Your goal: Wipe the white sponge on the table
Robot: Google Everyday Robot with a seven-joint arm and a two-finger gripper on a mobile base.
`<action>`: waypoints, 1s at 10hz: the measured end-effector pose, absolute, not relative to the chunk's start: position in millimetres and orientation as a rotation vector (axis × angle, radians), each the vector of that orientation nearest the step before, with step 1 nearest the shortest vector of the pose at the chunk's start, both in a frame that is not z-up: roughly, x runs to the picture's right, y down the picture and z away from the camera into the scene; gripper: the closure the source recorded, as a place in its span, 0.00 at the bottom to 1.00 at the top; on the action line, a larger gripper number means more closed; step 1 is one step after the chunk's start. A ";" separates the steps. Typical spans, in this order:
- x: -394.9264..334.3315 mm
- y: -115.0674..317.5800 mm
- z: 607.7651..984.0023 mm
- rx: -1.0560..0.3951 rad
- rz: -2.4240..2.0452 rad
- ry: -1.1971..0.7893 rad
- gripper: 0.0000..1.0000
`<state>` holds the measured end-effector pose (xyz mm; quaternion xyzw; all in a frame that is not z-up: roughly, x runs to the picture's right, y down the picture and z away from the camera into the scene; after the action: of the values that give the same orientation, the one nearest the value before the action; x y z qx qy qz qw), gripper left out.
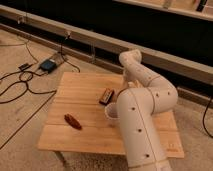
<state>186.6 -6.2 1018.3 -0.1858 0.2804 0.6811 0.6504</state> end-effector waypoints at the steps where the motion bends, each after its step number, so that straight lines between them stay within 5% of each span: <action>1: 187.9 -8.4 1018.5 -0.423 1.553 0.629 0.63; 5: 174.6 -16.8 1016.1 -0.450 1.551 0.593 0.99; 10: 127.6 -19.9 1014.8 -0.519 1.480 0.549 1.00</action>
<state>127.6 -19.9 1014.8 -0.2306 0.2440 0.6578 0.6742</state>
